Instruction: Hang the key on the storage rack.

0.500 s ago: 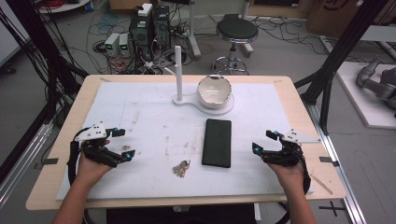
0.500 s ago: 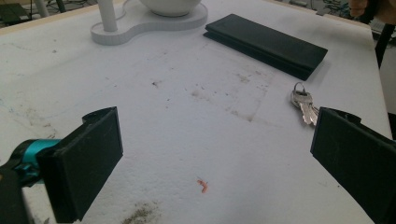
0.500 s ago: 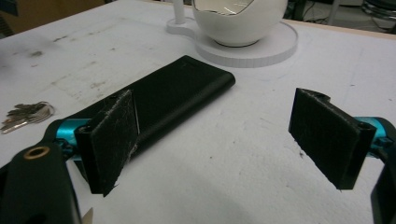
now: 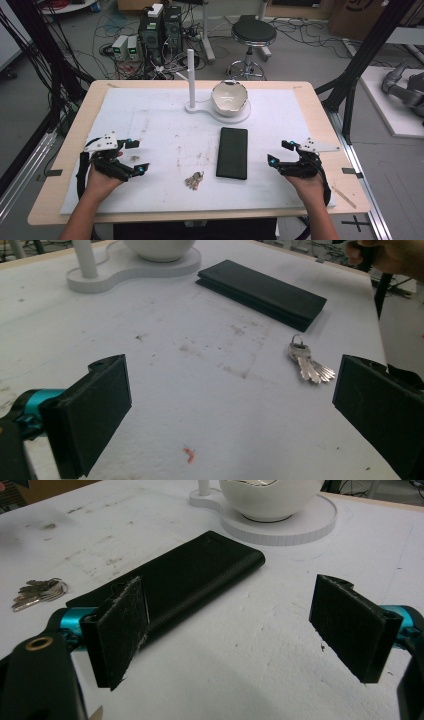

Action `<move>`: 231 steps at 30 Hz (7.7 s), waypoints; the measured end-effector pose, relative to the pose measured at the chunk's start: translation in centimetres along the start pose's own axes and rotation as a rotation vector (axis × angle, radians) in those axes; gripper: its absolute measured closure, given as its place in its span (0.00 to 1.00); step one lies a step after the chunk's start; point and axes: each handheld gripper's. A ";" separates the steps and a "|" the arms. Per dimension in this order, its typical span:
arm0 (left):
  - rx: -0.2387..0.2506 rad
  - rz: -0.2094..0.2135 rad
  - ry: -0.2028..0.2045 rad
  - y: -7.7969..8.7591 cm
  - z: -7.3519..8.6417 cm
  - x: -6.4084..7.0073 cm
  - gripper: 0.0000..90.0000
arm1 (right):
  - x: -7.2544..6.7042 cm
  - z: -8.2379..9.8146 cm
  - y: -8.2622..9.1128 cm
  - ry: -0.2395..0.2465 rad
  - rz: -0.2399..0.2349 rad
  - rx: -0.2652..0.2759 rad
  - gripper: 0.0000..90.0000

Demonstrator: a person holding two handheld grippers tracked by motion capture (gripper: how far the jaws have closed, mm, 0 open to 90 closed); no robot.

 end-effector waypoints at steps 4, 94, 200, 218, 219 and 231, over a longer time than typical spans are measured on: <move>0.015 0.041 -0.004 -0.8 -0.4 0.6 0.03 | -0.3 -0.2 0.1 0.001 0.006 0.003 0.18; -0.145 0.062 -0.038 -8.9 -10.6 2.9 0.98 | -0.2 0.0 -0.4 -0.016 0.013 -0.023 0.18; -0.048 -0.069 -0.010 -5.6 -11.9 -3.6 0.40 | -0.5 0.1 -0.5 -0.035 0.001 -0.043 0.18; -0.015 -0.053 0.025 -4.7 -5.6 -0.3 0.16 | -0.4 0.2 -0.7 -0.036 -0.001 -0.061 0.18; -0.025 -0.043 0.027 -4.6 -5.1 0.0 0.15 | -0.3 0.2 -0.8 -0.035 0.000 -0.063 0.18; -0.017 -0.060 0.027 -4.3 -3.2 0.5 0.08 | -0.5 0.1 -1.4 -0.041 0.007 -0.079 0.18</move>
Point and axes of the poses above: each handheld gripper's, and its own axes: y roughly backward along the jaws, z roughly out of its underside, x roughly to its right
